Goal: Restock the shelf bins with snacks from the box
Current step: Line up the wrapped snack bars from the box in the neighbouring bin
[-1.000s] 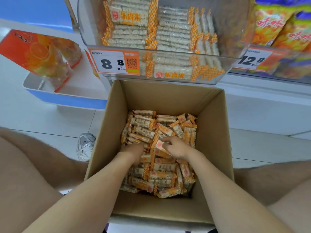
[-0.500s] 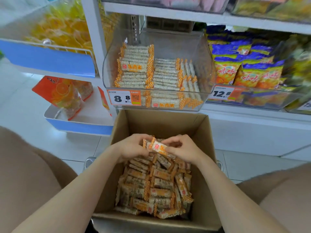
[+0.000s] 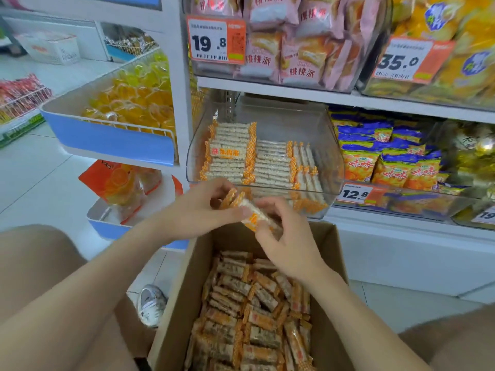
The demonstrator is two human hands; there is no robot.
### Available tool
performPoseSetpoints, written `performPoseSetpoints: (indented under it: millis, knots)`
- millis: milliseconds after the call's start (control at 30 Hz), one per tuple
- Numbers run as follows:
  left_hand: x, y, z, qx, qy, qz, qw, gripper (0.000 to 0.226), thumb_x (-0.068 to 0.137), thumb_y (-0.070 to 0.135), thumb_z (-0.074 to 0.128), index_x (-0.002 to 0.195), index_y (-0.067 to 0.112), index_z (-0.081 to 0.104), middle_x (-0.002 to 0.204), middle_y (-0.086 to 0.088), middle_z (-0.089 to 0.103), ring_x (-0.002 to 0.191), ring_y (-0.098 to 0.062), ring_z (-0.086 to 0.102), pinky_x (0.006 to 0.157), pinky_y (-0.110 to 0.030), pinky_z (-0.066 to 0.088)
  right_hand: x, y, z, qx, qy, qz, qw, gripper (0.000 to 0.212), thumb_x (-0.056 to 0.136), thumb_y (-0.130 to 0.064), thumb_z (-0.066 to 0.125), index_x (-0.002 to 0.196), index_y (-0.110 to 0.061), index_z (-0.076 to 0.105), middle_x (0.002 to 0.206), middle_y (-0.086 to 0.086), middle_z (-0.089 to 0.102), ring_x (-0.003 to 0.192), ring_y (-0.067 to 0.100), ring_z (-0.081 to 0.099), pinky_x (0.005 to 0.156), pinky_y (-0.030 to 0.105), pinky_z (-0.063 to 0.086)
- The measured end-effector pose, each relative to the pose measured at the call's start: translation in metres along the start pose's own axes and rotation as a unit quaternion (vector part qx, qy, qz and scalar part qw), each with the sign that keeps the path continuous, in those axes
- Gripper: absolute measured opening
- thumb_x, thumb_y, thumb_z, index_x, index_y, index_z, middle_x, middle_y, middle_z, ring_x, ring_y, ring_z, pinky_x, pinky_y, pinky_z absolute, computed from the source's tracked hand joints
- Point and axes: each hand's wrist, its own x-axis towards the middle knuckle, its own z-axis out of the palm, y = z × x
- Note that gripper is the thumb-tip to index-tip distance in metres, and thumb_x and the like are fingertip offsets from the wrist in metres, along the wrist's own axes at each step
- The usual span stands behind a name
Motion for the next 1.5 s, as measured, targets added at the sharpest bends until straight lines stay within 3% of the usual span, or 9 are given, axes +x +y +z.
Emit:
performPoseSetpoints:
  millis: [133,200,467,600,833,1000,1167,1400,1500]
  knots:
    - [0.008,-0.003,-0.019,0.027,0.238,0.046,0.970,0.012,0.101,0.034,0.064,0.109,0.027,0.063,0.111,0.004,0.059,0.107,-0.017,0.060,0.094,-0.043,0.053,0.044,-0.018,-0.008,-0.070,0.094,-0.036,0.992,0.044,0.101,-0.031,0.059,0.144,-0.023,0.052,0.131,-0.010,0.062,0.118,0.004,0.059,0.096,0.025,0.052]
    - [0.018,-0.012,-0.018,0.092,0.289,0.007,0.953,0.026,0.097,0.022,0.062,0.122,0.023,0.056,0.124,-0.002,0.048,0.122,-0.029,0.049,0.106,-0.048,0.044,0.071,-0.018,-0.010,-0.158,0.091,-0.045,0.982,0.046,0.104,-0.033,0.054,0.147,-0.018,0.050,0.137,-0.003,0.061,0.123,0.012,0.057,0.103,0.032,0.048]
    - [0.050,-0.026,-0.010,0.194,0.278,-0.013,0.941,0.064,0.088,-0.004,0.054,0.147,0.000,0.029,0.142,-0.023,0.041,0.122,-0.046,0.049,0.095,-0.055,0.046,0.170,-0.012,0.014,-0.345,-0.065,-0.021,0.936,0.043,0.111,-0.034,0.046,0.152,-0.022,0.043,0.153,0.008,0.052,0.140,0.036,0.041,0.110,0.052,0.034]
    - [0.060,-0.033,-0.007,0.198,0.291,-0.019,0.936,0.082,0.085,-0.003,0.058,0.156,-0.002,0.018,0.150,-0.025,0.035,0.129,-0.049,0.045,0.102,-0.053,0.041,0.188,-0.008,0.029,-0.378,-0.101,-0.007,0.920,0.044,0.108,-0.031,0.054,0.146,-0.016,0.037,0.134,0.016,0.062,0.132,0.039,0.045,0.103,0.052,0.034]
    - [0.063,-0.040,-0.002,0.248,0.290,-0.029,0.924,0.085,0.090,0.003,0.058,0.161,-0.002,0.011,0.156,-0.022,0.031,0.138,-0.046,0.038,0.108,-0.052,0.039,0.204,0.012,0.039,-0.358,-0.002,-0.030,0.933,0.038,0.099,-0.038,0.068,0.137,-0.032,0.062,0.140,0.007,0.048,0.131,0.032,0.040,0.111,0.048,0.036]
    - [0.062,-0.041,-0.003,0.239,0.293,-0.029,0.925,0.085,0.091,0.003,0.058,0.162,0.002,0.010,0.156,-0.021,0.032,0.134,-0.046,0.042,0.101,-0.051,0.043,0.209,0.015,0.045,-0.182,0.082,0.025,0.979,0.017,0.088,-0.030,0.084,0.104,-0.033,0.079,0.126,0.003,0.068,0.119,0.017,0.064,0.112,0.037,0.048]
    - [0.062,-0.044,-0.002,0.247,0.301,-0.020,0.921,0.086,0.090,0.000,0.057,0.162,0.000,0.010,0.151,-0.025,0.034,0.124,-0.049,0.048,0.098,-0.051,0.044,0.201,0.008,0.056,-0.264,0.005,-0.010,0.965,0.038,0.093,0.002,0.065,0.118,-0.022,0.080,0.132,0.011,0.064,0.114,0.025,0.068,0.106,0.030,0.051]
    - [0.062,-0.046,-0.002,0.228,0.301,-0.011,0.926,0.083,0.093,0.002,0.055,0.163,0.004,0.010,0.150,-0.025,0.036,0.123,-0.047,0.048,0.097,-0.052,0.045,0.190,-0.004,0.046,-0.290,0.074,0.006,0.954,0.026,0.089,-0.020,0.068,0.115,-0.023,0.075,0.127,0.009,0.059,0.116,0.029,0.061,0.097,0.037,0.053]
    - [0.055,-0.050,-0.007,0.259,0.322,-0.002,0.911,0.070,0.093,0.010,0.053,0.157,0.003,0.025,0.140,-0.025,0.044,0.115,-0.046,0.048,0.091,-0.050,0.043,0.164,-0.013,0.031,-0.224,0.108,-0.088,0.965,0.022,0.096,-0.015,0.060,0.111,-0.019,0.076,0.106,-0.006,0.066,0.093,0.004,0.061,0.083,0.009,0.041]
